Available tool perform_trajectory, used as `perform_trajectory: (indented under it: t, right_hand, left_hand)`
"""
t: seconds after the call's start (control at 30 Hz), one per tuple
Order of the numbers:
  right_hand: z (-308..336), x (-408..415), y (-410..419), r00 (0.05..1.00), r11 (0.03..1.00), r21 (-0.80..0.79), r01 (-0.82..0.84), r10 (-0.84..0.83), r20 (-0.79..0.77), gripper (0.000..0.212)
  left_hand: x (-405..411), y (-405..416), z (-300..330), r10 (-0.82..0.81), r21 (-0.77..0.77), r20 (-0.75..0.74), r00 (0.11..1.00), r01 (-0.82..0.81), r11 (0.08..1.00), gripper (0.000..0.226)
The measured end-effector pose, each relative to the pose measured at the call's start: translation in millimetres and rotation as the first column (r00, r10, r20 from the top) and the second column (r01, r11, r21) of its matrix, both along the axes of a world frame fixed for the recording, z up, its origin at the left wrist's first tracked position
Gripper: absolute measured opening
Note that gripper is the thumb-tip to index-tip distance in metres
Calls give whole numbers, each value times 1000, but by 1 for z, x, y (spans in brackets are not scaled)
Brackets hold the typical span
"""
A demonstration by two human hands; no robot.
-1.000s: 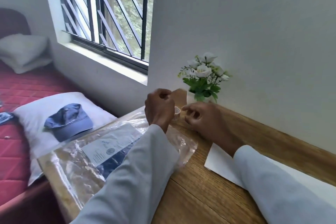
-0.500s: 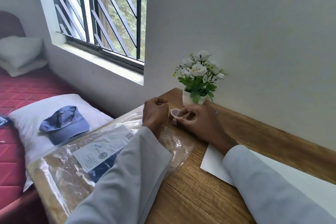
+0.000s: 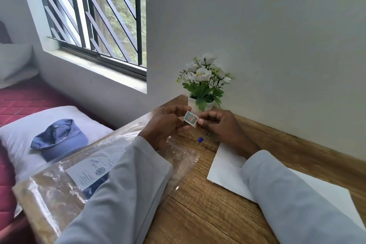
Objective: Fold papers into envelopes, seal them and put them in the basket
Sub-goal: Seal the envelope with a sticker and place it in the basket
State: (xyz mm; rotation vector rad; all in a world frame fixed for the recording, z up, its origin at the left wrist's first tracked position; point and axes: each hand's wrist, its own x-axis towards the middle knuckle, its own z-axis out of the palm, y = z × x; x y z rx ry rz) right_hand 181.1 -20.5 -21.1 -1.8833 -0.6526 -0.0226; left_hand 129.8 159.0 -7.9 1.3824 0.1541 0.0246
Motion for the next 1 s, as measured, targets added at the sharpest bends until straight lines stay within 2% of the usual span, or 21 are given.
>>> perform_trajectory:
  t: [0.13,0.33,0.5,0.57,0.73,1.0]
  right_hand:
    - [0,-1,2,1000,997,70,24,-24,-1,21]
    - [-2,-1,7,988,985,92,148,-151,37,14]
    - [-2,-1,10,980,971,139,196,-189,-60,16]
    - [-1,-2,9,983,972,160,175,-162,-91,14]
    - [0,-2,8,989,980,138,146,-140,-49,14]
    - [0,-3,13,988,971,183,155,-148,-55,8]
  left_hand:
    - [0,2,-2,-15,39,52,999,13,999,35]
    - [4,1,-11,55,315,272,961,-143,938,28]
    - [8,-1,-15,59,461,331,942,-216,861,32]
    - [8,-1,-17,54,490,338,940,-225,842,36]
    - [8,-2,-17,43,543,390,920,-268,796,35]
    - [10,0,-19,73,555,452,889,-344,757,37]
